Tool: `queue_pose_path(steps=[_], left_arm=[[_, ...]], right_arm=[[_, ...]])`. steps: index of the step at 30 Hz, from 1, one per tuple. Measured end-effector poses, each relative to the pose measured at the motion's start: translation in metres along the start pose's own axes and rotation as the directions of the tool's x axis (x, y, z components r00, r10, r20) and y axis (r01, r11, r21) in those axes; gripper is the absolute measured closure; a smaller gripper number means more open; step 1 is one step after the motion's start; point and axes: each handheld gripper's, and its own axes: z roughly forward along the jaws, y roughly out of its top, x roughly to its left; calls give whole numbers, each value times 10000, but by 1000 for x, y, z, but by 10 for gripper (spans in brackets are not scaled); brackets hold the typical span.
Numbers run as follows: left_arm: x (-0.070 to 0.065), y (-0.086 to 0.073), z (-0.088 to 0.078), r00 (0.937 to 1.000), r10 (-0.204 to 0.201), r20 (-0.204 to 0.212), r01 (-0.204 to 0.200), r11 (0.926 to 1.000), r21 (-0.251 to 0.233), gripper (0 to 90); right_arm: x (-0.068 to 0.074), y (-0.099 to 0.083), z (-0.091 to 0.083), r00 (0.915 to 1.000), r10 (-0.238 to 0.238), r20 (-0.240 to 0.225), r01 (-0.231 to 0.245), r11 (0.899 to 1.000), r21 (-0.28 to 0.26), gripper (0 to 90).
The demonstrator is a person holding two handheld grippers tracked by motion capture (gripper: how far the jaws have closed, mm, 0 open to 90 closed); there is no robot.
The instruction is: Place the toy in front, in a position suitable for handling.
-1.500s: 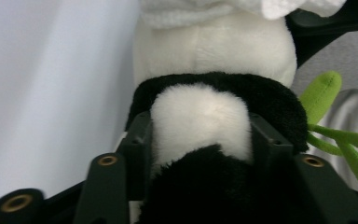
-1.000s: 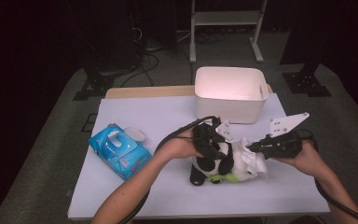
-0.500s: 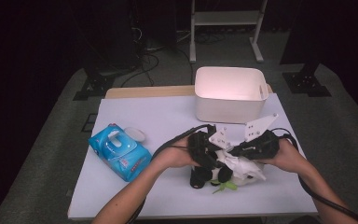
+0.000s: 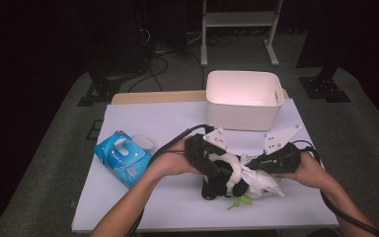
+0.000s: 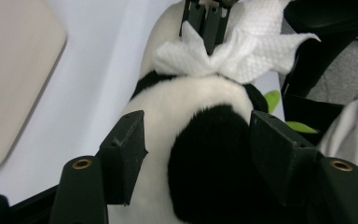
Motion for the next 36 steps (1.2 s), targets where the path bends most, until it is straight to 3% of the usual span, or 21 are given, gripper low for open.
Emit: queue_pose_path(steps=[4,7,11,14,20,29,36], left_arm=[[2,-10,-8,9995,-304,55,304,9995,39,323],[2,-17,1,9985,-459,306,458,9989,23,305],[-3,-19,18,9991,-388,147,386,9991,166,319],[-4,-19,16,9996,-289,52,288,9994,213,335],[-4,-19,16,9998,-151,92,149,9997,173,341],[-5,-22,15,9996,-260,90,259,9996,63,340],[-4,-21,16,9994,-320,113,320,9995,24,338]], right_arm=[[1,-2,-1,10000,75,-17,-75,10000,-33,861],[2,-2,-1,10000,62,-54,-62,10000,-46,861],[3,2,3,9998,-42,194,41,10000,46,862],[4,4,3,9997,-137,200,134,9997,181,863],[5,-5,-13,9988,-90,483,79,9997,233,864],[8,-39,-46,9921,729,1019,-729,9973,-31,864],[8,-82,-58,9728,1843,1400,-1857,9826,-30,863]])
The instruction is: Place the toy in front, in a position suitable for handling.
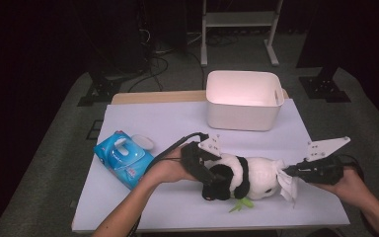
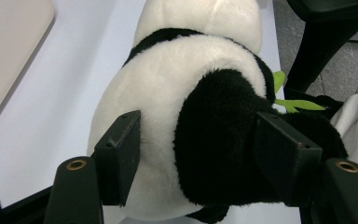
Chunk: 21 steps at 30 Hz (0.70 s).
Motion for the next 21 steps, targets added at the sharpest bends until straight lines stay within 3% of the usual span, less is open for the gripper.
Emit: queue_pose_path(steps=[4,10,14,21], left_arm=[[0,2,0,10000,80,-46,-79,9999,126,335],[-1,3,1,9999,111,-92,-110,9999,123,331],[-1,1,0,9999,41,-104,-40,10000,78,331],[-3,0,0,10000,74,-39,-74,9999,-109,332]], right_arm=[[0,-2,1,9998,93,-189,-99,9993,-363,863],[5,23,8,9976,-509,-474,472,9960,-756,863],[11,37,14,9939,-988,-493,953,9931,-680,863],[5,16,6,9978,-380,-541,346,9975,-624,863]])
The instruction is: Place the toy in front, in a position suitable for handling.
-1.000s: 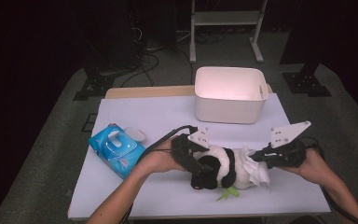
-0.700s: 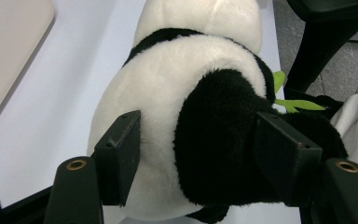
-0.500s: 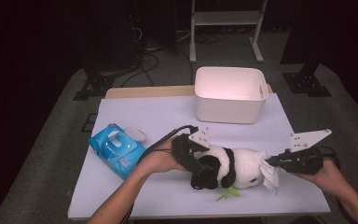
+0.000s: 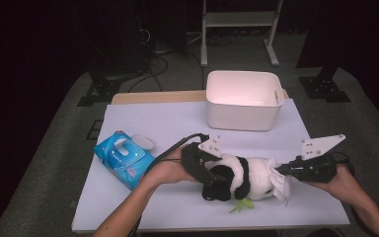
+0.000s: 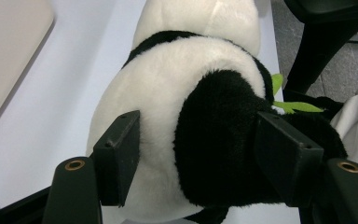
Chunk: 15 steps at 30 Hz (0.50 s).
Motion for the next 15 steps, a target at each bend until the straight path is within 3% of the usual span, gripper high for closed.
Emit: queue_pose_path(steps=[7,12,15], left_arm=[[0,2,2,10000,35,21,-35,10000,21,332],[0,4,4,10000,56,-21,-56,9999,102,332],[-2,6,5,9999,146,-24,-146,9998,97,332]], right_arm=[[-7,-27,-5,9978,613,245,-620,9977,273,863],[-2,-11,-3,9995,241,189,-243,9996,137,863],[2,7,2,9996,-271,-50,271,9996,17,863]])
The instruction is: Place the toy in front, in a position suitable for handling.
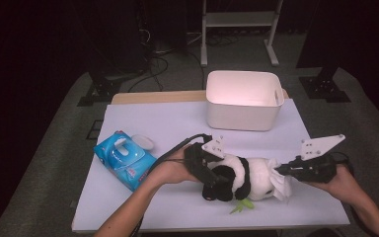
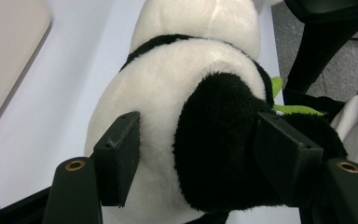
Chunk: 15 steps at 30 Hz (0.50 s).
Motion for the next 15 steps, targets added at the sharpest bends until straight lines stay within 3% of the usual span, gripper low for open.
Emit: queue_pose_path(steps=[4,8,12,15], left_arm=[[0,3,3,10000,51,-4,-51,9999,-105,332],[-3,6,4,9998,195,-45,-196,9998,-107,332],[-3,3,-2,9998,156,-93,-159,9995,-276,326],[-4,0,-10,9998,82,-166,-89,9989,-463,319]], right_arm=[[5,25,14,9972,-674,-309,673,9977,-31,862],[9,40,31,9922,-1135,-522,1155,9926,378,862],[8,41,37,9920,-1102,-622,1138,9918,582,863],[7,37,36,9946,-805,-659,841,9949,548,864]])
